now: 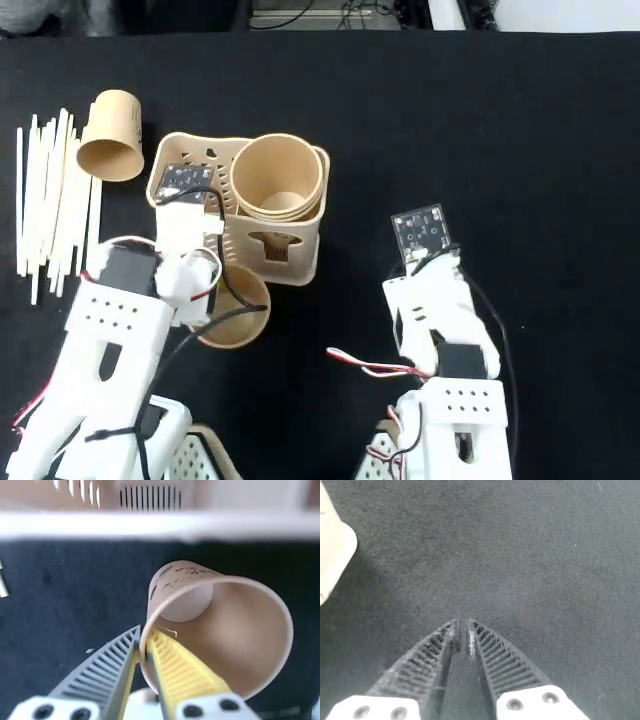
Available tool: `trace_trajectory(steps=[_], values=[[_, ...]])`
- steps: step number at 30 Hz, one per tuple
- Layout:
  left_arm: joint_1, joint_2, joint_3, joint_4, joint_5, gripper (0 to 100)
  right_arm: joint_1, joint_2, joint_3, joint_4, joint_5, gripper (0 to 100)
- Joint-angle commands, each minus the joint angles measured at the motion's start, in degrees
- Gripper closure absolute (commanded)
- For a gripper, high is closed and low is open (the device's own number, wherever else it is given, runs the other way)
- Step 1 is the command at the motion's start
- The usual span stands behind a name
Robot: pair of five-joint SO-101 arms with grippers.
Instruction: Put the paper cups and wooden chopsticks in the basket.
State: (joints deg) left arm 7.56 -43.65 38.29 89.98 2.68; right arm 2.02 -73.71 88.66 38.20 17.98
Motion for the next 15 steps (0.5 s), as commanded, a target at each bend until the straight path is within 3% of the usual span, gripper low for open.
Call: trace_trajectory(steps=[1, 9, 15], values=[[0.6, -1.8, -12.5, 9.4, -3.7, 97, 0.0, -0.2, 0.0, -1.2, 0.4, 95.6], [0.7, -20.0, -20.4, 10.7, -14.2, 97, 0.0, -0.2, 0.0, -1.2, 0.4, 95.6], [0.7, -32.5, -25.5, 6.4, -14.8, 97, 0.0, -0.2, 0.0, -1.2, 0.4, 95.6]])
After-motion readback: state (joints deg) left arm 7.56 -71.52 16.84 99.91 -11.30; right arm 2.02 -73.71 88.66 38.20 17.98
